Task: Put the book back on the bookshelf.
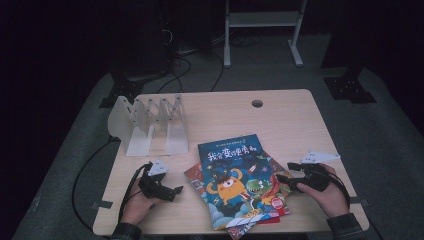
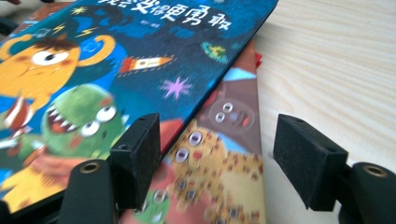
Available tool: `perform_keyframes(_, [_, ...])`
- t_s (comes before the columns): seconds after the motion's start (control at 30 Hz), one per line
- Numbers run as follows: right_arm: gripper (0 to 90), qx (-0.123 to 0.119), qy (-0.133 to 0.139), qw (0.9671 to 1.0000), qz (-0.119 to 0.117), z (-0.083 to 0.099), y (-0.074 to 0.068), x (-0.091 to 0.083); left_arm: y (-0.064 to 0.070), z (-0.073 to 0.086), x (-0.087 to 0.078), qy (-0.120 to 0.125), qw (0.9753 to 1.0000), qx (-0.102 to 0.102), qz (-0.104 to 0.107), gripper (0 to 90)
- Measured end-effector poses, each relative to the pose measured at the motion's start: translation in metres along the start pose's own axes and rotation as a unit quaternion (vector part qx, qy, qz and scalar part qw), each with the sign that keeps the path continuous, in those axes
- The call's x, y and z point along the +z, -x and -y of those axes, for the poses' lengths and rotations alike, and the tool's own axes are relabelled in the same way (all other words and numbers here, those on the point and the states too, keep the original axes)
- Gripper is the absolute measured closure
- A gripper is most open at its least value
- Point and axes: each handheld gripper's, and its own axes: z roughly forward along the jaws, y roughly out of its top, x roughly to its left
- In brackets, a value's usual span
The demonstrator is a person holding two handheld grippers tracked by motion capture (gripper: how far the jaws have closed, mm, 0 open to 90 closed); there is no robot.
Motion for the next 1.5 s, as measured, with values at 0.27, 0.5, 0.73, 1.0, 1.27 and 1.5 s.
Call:
perform_keyframes(0.27, [28.1,-0.010,-0.002,0.9999,-0.010,0.016,-0.010,-0.018,0.000,0.000,0.000,0.001,1.0000,-0.002,-0.001,0.0])
perform_keyframes(0.5, [25.6,-0.017,-0.006,0.9996,-0.023,0.028,-0.022,-0.030,0.000,0.000,0.000,-0.001,1.0000,-0.002,-0.001,0.0])
perform_keyframes(0.73, [25.1,-0.028,-0.007,0.9990,-0.034,0.037,-0.031,-0.037,0.000,0.000,0.000,-0.001,1.0000,-0.002,-0.002,0.0])
perform_keyframes(1.0, [24.5,-0.040,-0.017,0.9984,-0.037,0.042,-0.040,-0.041,0.000,0.000,0.000,-0.001,1.0000,-0.004,-0.003,0.0])
perform_keyframes(1.27, [24.2,-0.044,-0.019,0.9981,-0.038,0.048,-0.043,-0.044,0.000,0.000,0.000,-0.001,1.0000,-0.004,-0.003,0.0])
perform_keyframes(1.5, [22.5,-0.063,-0.032,0.9967,-0.040,0.048,-0.048,-0.043,0.000,0.000,-0.001,-0.001,1.0000,-0.004,-0.003,0.0])
